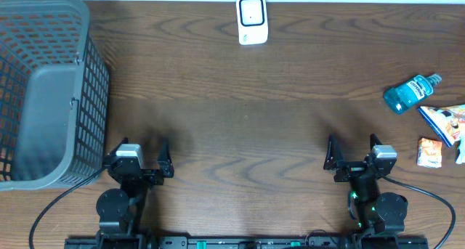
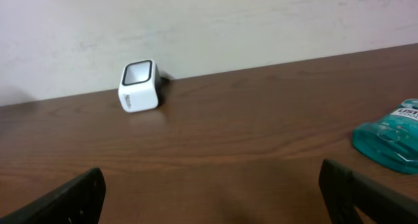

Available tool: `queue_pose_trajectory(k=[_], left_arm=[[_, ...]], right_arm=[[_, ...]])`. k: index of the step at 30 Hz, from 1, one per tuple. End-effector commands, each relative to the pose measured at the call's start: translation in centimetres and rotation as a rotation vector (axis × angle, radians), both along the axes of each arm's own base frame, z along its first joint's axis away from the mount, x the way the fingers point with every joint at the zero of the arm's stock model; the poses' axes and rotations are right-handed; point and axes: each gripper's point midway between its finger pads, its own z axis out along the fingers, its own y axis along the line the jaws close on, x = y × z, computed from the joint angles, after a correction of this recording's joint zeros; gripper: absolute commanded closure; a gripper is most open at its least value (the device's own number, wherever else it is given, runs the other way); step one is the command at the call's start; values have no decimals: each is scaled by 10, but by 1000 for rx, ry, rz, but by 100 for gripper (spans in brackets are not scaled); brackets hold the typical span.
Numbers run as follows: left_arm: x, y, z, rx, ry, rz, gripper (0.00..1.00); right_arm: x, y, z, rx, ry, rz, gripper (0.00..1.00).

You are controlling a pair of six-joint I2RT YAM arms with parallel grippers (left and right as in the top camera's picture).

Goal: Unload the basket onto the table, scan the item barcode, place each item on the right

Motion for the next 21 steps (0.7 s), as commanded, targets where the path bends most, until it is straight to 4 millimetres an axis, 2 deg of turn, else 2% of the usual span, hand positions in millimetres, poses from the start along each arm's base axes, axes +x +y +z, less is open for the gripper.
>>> queue_pose_trajectory(k=[1, 21], left_arm=[[3, 10, -12, 20, 0, 57, 2], [4, 11, -13, 22, -7, 68, 2]], right_arm=[[0, 0, 0, -15, -2, -4, 1], [0, 0, 0, -15, -2, -4, 1]])
